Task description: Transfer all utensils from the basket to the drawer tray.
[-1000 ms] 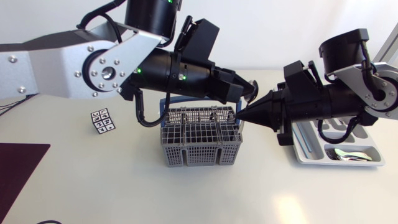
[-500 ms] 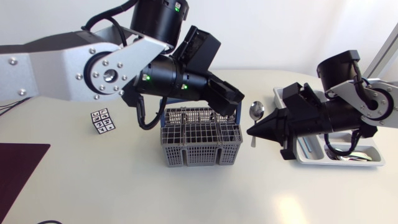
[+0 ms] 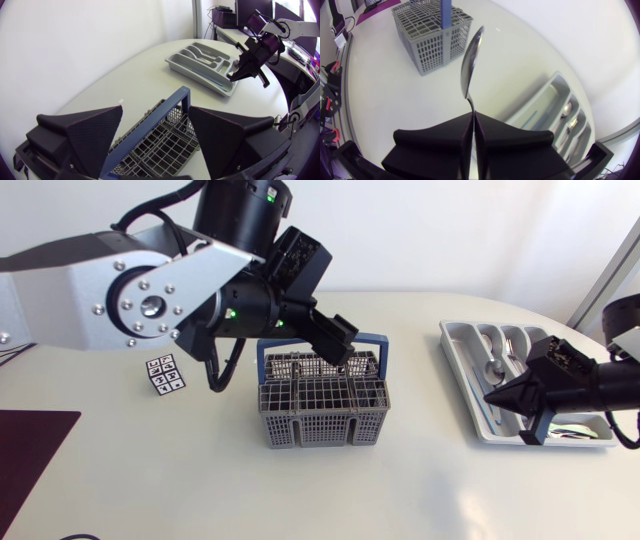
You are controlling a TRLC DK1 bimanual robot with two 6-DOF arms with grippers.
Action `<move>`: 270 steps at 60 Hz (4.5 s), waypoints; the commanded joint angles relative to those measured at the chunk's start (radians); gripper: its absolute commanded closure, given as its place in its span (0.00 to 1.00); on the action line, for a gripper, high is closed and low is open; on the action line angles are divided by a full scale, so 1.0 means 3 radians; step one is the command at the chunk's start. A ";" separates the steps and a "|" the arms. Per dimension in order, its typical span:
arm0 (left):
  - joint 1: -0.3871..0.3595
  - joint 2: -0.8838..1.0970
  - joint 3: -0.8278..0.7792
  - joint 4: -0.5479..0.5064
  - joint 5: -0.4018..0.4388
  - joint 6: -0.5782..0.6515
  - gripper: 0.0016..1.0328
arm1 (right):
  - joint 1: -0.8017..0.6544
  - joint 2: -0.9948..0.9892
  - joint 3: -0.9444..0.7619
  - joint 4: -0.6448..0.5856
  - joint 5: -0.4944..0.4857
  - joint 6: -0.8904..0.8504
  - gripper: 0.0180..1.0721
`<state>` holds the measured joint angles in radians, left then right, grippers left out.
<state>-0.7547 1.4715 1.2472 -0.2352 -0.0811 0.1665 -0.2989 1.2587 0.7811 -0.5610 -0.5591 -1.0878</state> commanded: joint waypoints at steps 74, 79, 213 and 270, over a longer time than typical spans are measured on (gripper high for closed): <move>0.0266 -0.0554 -0.0563 -0.0203 -0.0256 0.0089 0.05 | -0.1576 0.1245 -0.0517 0.2519 0.0933 -0.1395 0.14; 0.0307 -0.0625 -0.0609 -0.0234 -0.0256 0.0089 0.05 | -0.1596 0.1081 -0.0548 0.2483 0.0923 -0.1370 0.07; 0.1309 0.0500 -0.0880 0.0175 0.0475 0.0411 0.13 | 0.2382 0.0882 0.0045 0.1604 0.1705 0.2000 0.07; 0.1503 -0.0559 -0.1432 0.0129 0.0480 0.0457 0.05 | 0.2039 0.0263 -0.0446 0.1604 0.1736 0.1867 0.05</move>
<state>-0.3103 1.3621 0.8608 -0.1905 0.0532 0.2924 0.3351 1.3720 0.6846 -0.0826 -0.0395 -0.5240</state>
